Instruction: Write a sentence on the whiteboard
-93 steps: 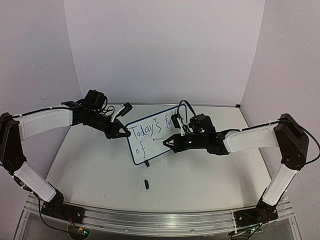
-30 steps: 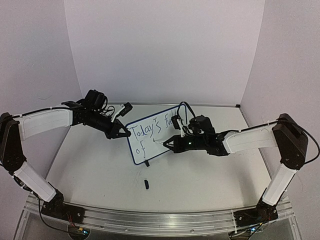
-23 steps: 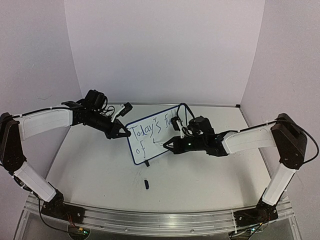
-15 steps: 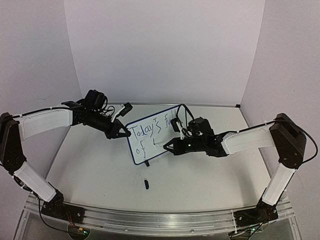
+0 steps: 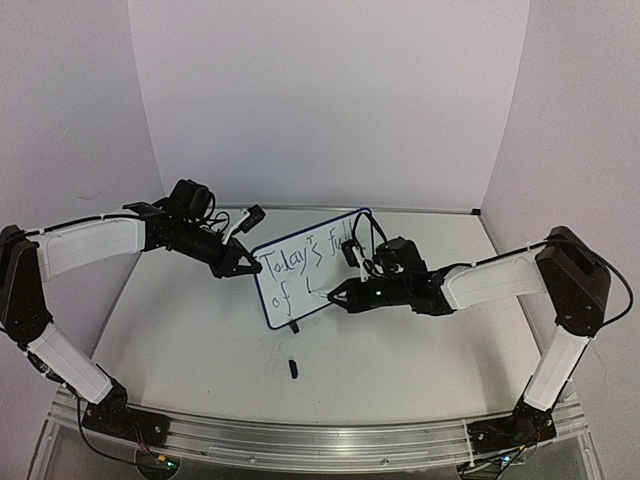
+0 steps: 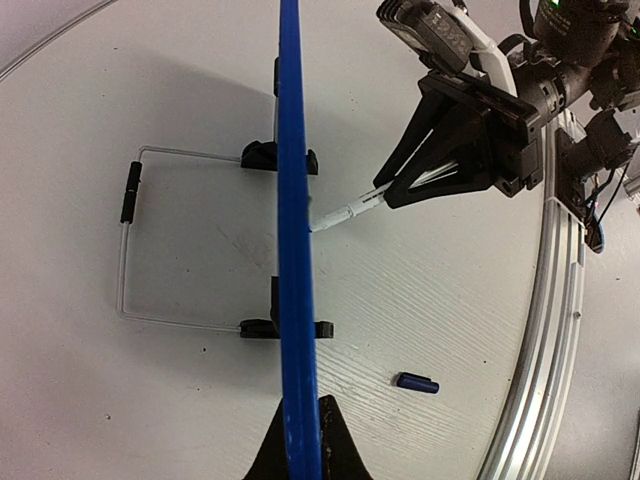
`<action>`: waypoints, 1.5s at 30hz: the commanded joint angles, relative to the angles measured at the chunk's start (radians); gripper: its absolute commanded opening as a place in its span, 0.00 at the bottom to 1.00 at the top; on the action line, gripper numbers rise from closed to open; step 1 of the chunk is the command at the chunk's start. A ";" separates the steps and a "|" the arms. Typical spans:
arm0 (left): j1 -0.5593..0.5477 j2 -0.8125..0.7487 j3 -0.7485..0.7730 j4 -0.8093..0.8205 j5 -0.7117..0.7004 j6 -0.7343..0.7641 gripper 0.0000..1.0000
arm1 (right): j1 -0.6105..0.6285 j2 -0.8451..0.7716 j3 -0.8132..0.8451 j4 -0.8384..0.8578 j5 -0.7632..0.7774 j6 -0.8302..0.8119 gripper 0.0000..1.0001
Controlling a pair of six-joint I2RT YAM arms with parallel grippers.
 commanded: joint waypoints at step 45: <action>-0.019 0.023 0.005 -0.072 -0.024 0.014 0.00 | -0.004 -0.036 -0.012 0.018 0.064 0.004 0.00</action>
